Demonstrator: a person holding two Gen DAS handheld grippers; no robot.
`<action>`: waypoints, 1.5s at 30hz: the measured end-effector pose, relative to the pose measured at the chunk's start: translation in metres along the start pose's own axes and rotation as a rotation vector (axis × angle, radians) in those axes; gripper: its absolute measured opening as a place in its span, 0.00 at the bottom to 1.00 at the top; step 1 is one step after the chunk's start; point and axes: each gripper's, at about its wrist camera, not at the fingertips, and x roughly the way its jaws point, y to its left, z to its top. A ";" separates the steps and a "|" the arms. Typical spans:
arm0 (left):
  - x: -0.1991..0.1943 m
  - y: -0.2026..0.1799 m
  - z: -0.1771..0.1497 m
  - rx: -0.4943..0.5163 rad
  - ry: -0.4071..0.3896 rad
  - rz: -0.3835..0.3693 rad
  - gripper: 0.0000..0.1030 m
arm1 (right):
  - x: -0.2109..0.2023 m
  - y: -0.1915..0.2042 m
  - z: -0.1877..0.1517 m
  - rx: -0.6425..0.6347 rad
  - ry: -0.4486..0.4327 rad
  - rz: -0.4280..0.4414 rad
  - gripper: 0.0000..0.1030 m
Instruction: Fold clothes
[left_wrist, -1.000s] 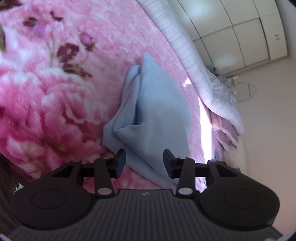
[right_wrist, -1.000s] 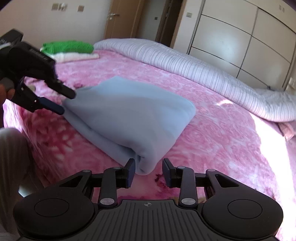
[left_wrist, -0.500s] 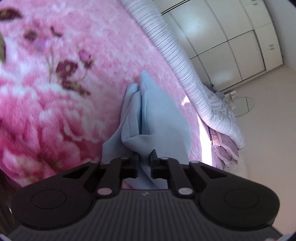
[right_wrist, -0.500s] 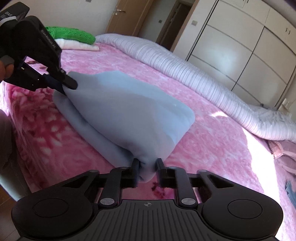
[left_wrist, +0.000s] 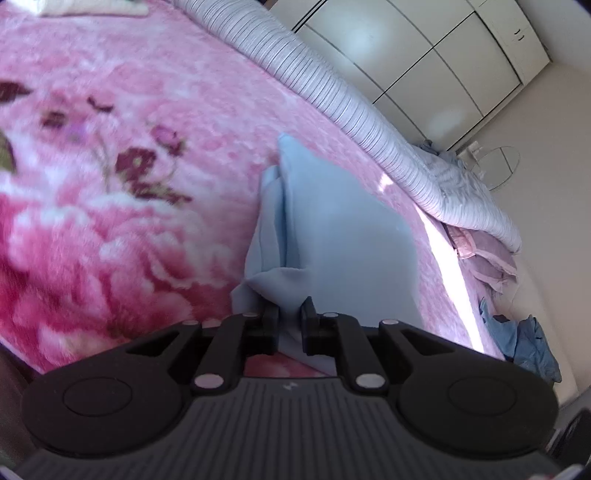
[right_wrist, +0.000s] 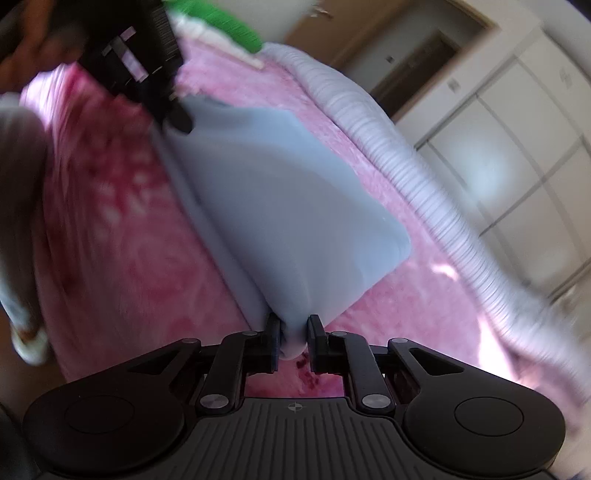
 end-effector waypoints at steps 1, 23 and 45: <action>0.002 0.001 0.001 -0.019 0.006 -0.004 0.10 | -0.002 -0.009 0.001 0.051 0.003 0.025 0.16; -0.013 -0.006 0.010 0.046 0.086 0.030 0.11 | -0.010 -0.020 -0.003 0.111 -0.014 0.099 0.14; 0.022 -0.038 0.013 0.345 0.069 0.081 0.03 | 0.016 -0.073 0.019 0.645 0.047 0.270 0.15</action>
